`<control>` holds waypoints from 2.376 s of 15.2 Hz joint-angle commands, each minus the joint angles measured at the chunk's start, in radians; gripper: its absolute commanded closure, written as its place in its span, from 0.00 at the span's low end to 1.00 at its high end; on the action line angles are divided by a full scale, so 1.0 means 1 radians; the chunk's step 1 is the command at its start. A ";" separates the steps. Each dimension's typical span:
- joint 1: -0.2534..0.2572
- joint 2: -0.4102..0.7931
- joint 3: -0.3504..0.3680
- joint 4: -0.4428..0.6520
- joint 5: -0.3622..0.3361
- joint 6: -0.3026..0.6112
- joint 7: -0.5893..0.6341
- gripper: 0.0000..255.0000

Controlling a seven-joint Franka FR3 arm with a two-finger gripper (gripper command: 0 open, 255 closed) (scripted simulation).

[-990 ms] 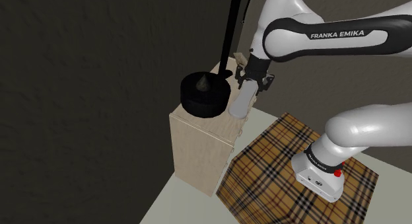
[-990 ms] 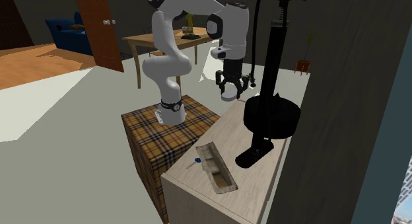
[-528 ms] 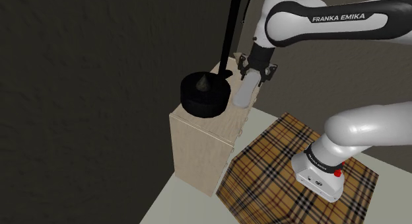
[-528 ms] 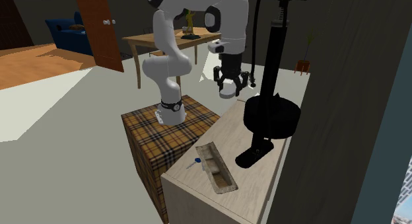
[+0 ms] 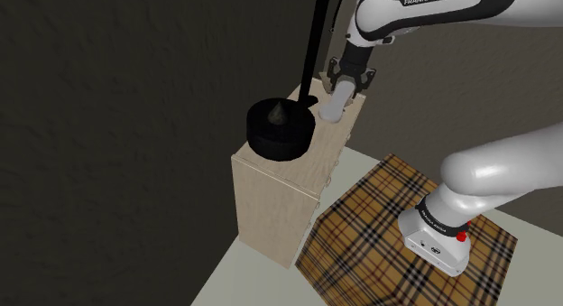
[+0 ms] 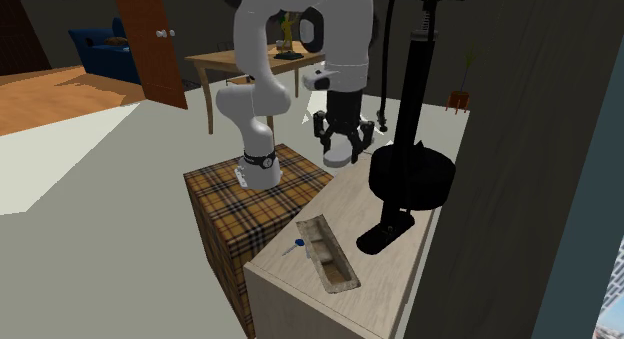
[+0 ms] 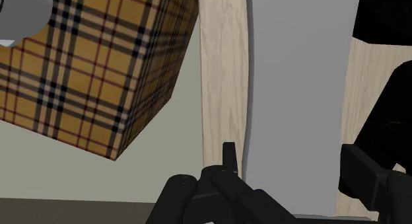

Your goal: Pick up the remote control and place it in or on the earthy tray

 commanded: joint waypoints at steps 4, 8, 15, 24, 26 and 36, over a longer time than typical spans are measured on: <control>-0.068 0.150 -0.024 0.117 -0.083 0.020 -0.039 1.00; -0.109 0.278 -0.042 0.236 -0.151 0.015 -0.060 1.00; -0.146 0.512 -0.076 0.495 -0.263 -0.032 -0.086 1.00; -0.147 0.625 -0.094 0.556 -0.312 0.010 -0.090 1.00; -0.146 0.634 -0.096 0.539 -0.317 0.035 -0.087 1.00; -0.143 0.662 -0.101 0.495 -0.332 0.104 -0.076 1.00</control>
